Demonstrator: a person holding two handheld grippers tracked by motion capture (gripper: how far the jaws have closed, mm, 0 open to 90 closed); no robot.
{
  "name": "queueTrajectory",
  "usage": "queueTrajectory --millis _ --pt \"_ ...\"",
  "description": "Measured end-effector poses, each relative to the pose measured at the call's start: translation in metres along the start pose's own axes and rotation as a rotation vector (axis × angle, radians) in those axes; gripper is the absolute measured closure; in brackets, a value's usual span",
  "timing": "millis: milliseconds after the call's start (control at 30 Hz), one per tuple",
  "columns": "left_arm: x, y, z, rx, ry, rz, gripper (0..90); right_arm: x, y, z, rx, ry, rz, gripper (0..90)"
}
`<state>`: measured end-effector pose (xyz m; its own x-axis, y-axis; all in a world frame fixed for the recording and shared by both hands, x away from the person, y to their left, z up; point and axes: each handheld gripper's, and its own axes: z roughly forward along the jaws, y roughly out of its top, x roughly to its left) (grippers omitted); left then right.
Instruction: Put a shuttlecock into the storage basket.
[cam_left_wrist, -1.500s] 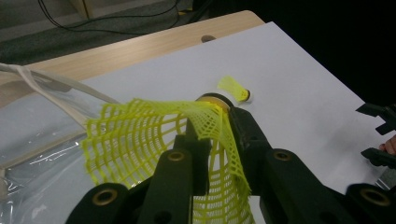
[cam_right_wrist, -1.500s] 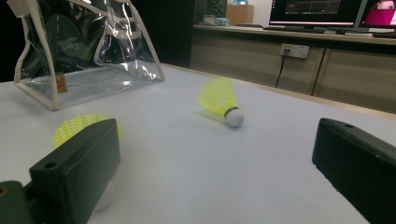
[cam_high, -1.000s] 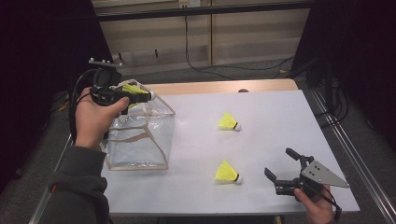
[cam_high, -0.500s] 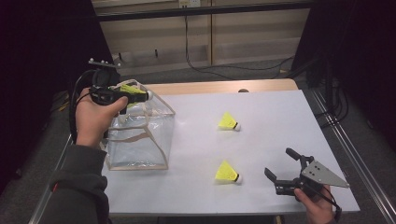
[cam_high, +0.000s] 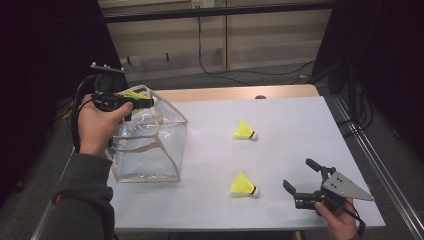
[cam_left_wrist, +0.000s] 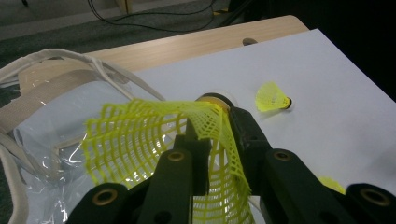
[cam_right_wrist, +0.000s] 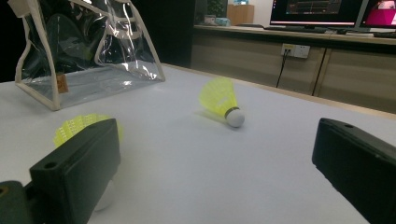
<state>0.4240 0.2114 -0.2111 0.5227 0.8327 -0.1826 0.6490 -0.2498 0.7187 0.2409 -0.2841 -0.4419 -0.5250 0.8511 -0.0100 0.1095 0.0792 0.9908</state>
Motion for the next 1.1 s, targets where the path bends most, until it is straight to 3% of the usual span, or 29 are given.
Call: queueTrajectory --millis 567,1100 --pt "0.010 -0.002 0.006 0.002 0.038 -0.028 78.8 0.000 0.000 0.000 -0.002 0.001 0.002 0.9" --pt "0.013 -0.001 0.010 0.003 0.041 -0.037 78.8 -0.001 0.000 0.000 -0.002 0.002 0.006 0.9"
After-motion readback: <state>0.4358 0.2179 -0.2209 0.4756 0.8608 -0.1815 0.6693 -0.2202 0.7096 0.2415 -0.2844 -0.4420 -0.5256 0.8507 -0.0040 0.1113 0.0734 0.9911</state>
